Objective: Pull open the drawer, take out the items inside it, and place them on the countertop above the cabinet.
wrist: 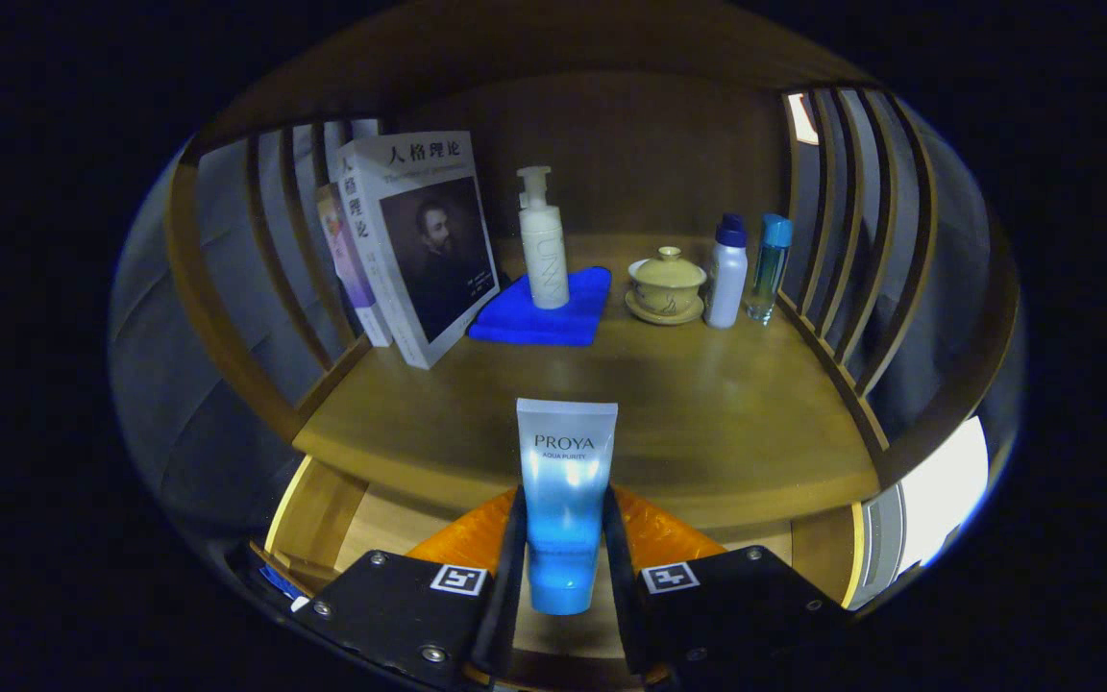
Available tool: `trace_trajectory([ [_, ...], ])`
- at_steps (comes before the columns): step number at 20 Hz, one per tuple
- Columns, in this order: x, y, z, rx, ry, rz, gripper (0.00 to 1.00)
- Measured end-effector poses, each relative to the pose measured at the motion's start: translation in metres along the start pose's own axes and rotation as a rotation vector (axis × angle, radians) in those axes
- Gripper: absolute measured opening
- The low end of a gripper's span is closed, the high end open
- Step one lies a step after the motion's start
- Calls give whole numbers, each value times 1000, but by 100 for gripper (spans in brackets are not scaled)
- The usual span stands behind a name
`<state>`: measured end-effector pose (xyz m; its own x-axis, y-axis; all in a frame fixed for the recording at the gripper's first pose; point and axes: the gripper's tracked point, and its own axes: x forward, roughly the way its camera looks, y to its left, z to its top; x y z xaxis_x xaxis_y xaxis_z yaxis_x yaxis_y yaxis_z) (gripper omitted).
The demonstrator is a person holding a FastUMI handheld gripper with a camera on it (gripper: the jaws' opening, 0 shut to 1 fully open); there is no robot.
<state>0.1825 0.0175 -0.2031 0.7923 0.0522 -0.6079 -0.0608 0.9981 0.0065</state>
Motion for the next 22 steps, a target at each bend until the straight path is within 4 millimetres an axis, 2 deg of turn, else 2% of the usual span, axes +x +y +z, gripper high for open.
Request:
trace_trajectory([
  [4, 26, -6, 16, 36, 6, -24, 46],
  [10, 53, -21, 15, 70, 22, -80, 54],
  [12, 49, -19, 19, 79, -1, -77, 62],
  [13, 45, -19, 20, 78, -13, -80, 69],
  [14, 41, -20, 17, 75, -27, -84, 82],
  [16, 29, -16, 12, 71, -57, -84, 92],
  [22, -26, -7, -15, 49, -145, -86, 94],
])
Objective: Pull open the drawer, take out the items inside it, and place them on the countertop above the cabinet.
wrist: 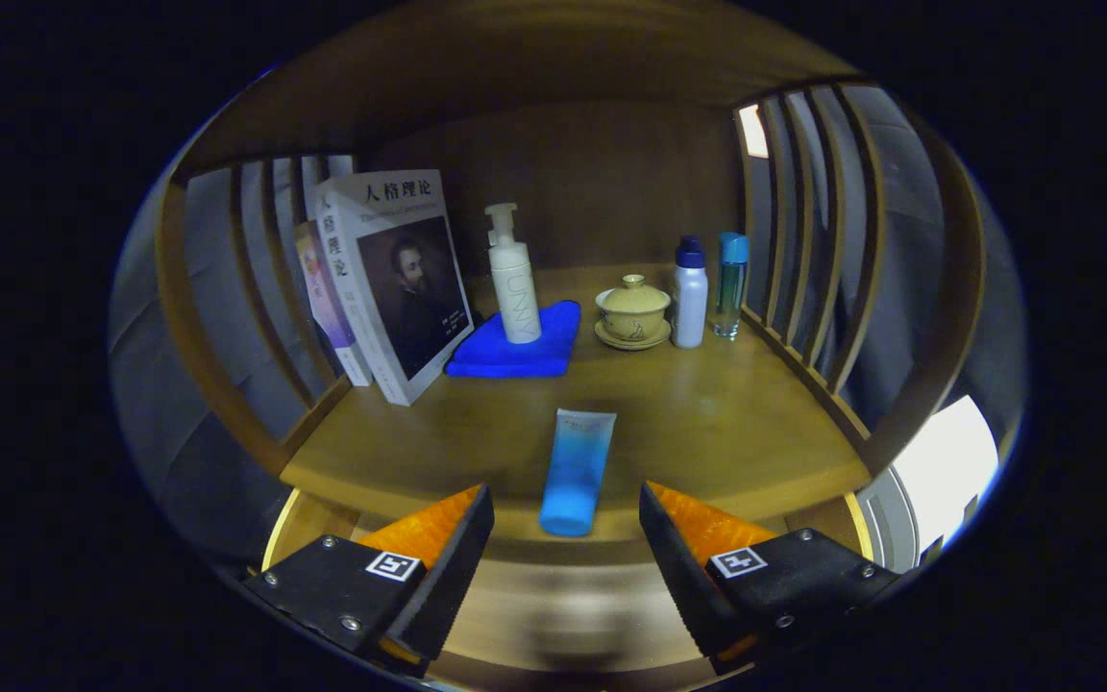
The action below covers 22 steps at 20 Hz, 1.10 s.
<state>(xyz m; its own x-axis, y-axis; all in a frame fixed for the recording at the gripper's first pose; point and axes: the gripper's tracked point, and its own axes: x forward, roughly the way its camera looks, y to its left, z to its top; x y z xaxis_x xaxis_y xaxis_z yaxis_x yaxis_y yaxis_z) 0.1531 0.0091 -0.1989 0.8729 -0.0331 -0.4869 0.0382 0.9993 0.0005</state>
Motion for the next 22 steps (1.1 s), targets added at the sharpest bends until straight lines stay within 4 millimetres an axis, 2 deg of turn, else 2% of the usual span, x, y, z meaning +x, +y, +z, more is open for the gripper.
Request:
trace_trajectory([
  [9, -76, 7, -51, -1, -44, 11, 94],
  [17, -119, 28, -77, -17, -112, 34, 94],
  [22, -139, 31, -98, -23, -143, 14, 94],
])
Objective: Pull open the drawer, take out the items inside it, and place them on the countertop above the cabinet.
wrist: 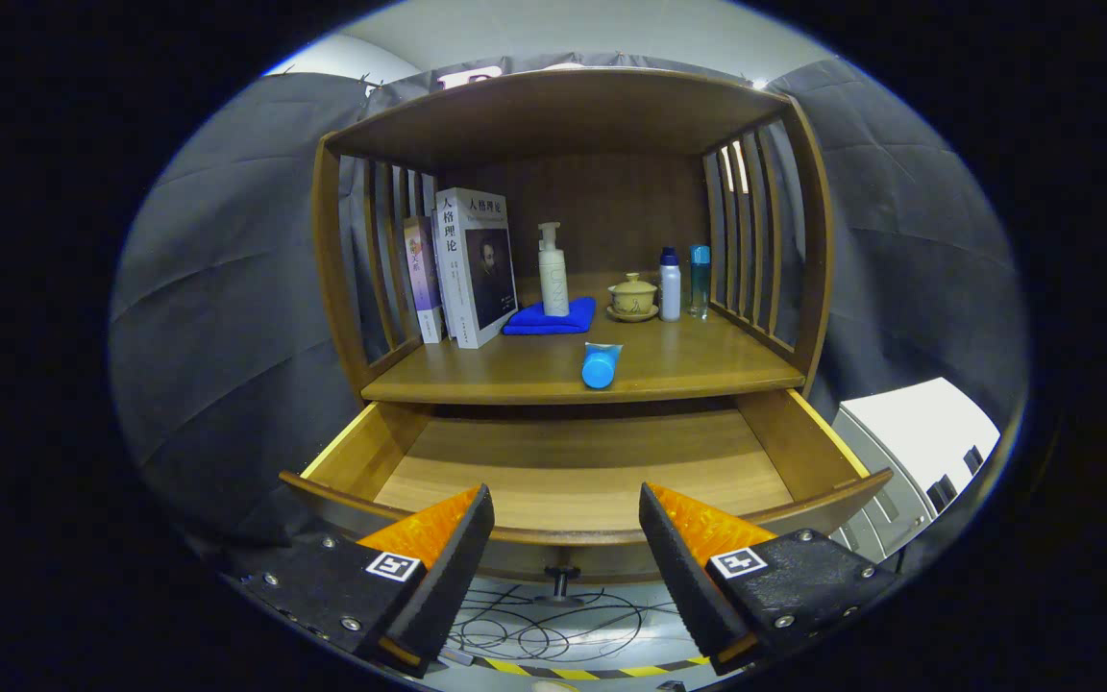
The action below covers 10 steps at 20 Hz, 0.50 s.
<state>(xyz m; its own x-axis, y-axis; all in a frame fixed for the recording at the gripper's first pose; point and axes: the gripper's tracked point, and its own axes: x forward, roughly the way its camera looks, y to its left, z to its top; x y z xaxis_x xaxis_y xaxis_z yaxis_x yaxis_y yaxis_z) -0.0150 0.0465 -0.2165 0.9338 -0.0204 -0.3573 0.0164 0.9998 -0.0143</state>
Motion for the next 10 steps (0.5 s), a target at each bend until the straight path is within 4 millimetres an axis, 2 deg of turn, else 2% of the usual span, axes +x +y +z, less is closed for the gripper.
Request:
trace_trajectory([
  [4, -9, 2, -26, -18, 18, -17, 94],
  [10, -1, 6, -64, -22, 61, -32, 94],
])
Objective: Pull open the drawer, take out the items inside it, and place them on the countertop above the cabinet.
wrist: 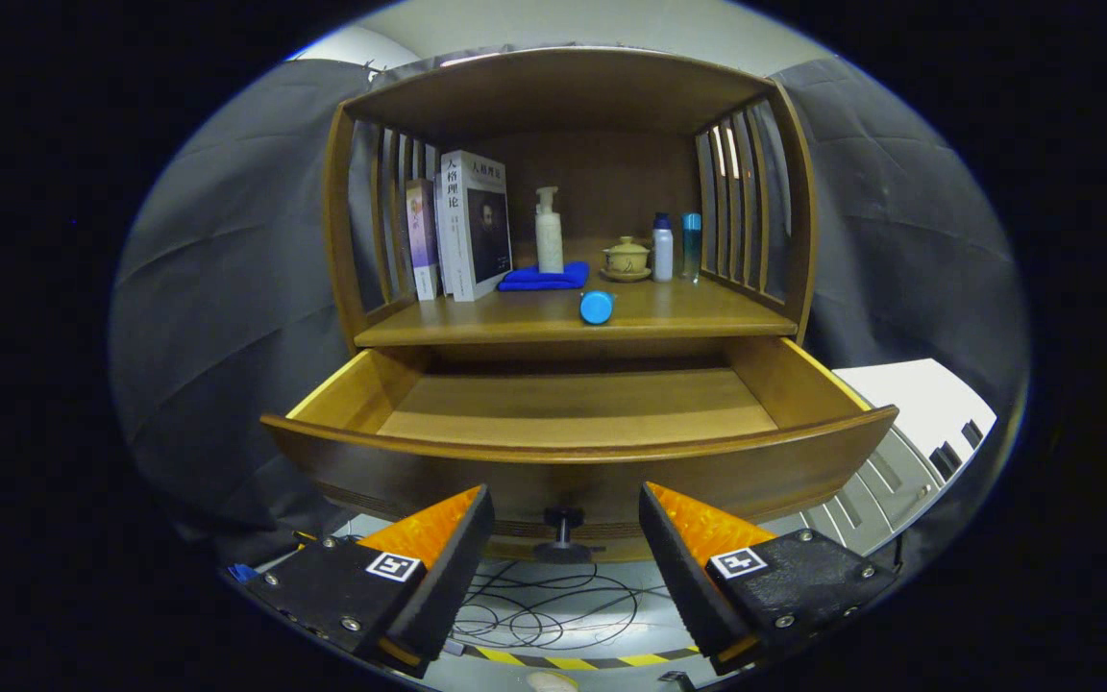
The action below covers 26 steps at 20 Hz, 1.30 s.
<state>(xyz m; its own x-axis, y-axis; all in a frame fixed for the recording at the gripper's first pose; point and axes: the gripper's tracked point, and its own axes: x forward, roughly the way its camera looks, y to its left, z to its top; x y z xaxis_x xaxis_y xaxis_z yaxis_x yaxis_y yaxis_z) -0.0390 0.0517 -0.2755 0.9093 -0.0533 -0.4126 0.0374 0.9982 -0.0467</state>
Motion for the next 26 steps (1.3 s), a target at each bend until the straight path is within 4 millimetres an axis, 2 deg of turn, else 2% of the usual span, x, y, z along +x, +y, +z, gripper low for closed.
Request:
trace_trajectory([
  [2, 6, -1, -8, 7, 14, -9, 94],
  [6, 20, -8, -5, 66, 13, -51, 94],
  [8, 20, -1, -10, 91, 31, -30, 94],
  [12, 27, -4, -3, 70, 30, -31, 94],
  [14, 33, -7, 9, 54, 7, -28, 94],
  [26, 102, -9, 32, 93, 32, -10, 95],
])
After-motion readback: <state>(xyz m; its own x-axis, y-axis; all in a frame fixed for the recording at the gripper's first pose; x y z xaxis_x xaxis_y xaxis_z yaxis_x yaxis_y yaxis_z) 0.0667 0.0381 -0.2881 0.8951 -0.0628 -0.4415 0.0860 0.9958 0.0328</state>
